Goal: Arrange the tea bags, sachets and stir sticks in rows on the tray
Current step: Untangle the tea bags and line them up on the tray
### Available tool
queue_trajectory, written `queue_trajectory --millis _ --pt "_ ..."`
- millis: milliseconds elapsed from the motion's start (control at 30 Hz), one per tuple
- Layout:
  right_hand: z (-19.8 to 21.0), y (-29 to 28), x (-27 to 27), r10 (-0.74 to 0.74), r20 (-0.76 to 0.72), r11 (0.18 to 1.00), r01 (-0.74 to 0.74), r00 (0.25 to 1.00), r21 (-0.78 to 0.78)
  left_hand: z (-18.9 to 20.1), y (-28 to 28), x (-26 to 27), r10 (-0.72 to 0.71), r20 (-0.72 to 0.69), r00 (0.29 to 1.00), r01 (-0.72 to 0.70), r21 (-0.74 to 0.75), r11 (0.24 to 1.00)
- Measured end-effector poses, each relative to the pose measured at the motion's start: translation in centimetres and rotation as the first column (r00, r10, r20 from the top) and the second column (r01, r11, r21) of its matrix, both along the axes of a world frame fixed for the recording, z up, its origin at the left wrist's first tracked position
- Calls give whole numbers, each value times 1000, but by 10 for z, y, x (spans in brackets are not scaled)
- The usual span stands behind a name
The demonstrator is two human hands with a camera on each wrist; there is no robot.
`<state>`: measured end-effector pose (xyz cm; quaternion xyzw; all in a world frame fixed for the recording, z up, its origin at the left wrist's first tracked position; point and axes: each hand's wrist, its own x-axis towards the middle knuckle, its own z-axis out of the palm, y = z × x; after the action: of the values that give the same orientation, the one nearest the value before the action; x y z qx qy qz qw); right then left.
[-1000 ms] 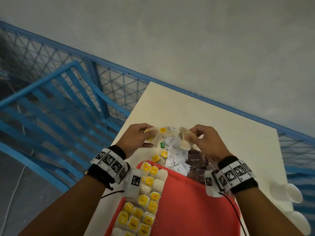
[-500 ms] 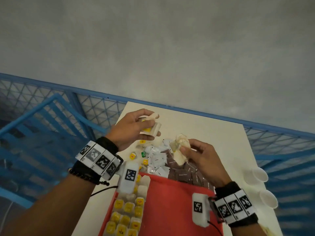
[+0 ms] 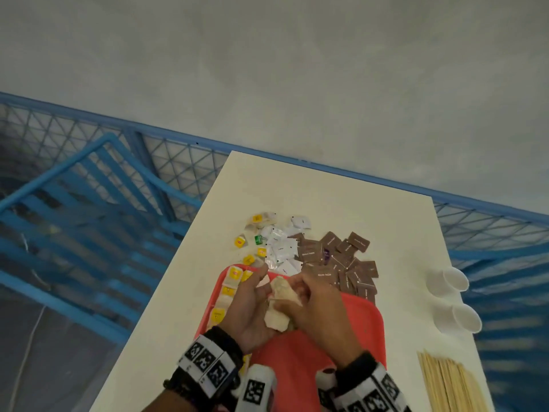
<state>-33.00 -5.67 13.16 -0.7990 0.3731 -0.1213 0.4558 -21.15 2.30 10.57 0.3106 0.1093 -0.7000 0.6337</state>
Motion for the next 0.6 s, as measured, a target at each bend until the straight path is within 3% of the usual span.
queue_trajectory --millis 67,133,233,333,400,500,600 --pt "-3 8 3 -16 -33 993 12 999 -116 -1 5 -1 29 -7 1000 -29 7 1000" --pt "-3 10 3 -19 38 991 24 999 -135 0 8 -2 17 26 1000 -17 26 1000" --pt "5 11 -6 164 89 945 -131 982 -299 -2 13 3 2 55 998 -5 56 998" --pt "8 18 -17 425 -137 737 -430 895 -521 -7 16 8 -2 66 998 -4 84 996" --pt "5 21 -19 447 -264 618 -509 854 -600 -6 18 9 -11 66 998 6 73 997" --pt "-1 21 -15 409 -271 553 -473 871 -686 -1 19 9 -38 109 993 34 38 999" --pt "-3 22 -10 403 -154 588 -384 902 -712 -2 22 10 -45 103 994 38 70 997"
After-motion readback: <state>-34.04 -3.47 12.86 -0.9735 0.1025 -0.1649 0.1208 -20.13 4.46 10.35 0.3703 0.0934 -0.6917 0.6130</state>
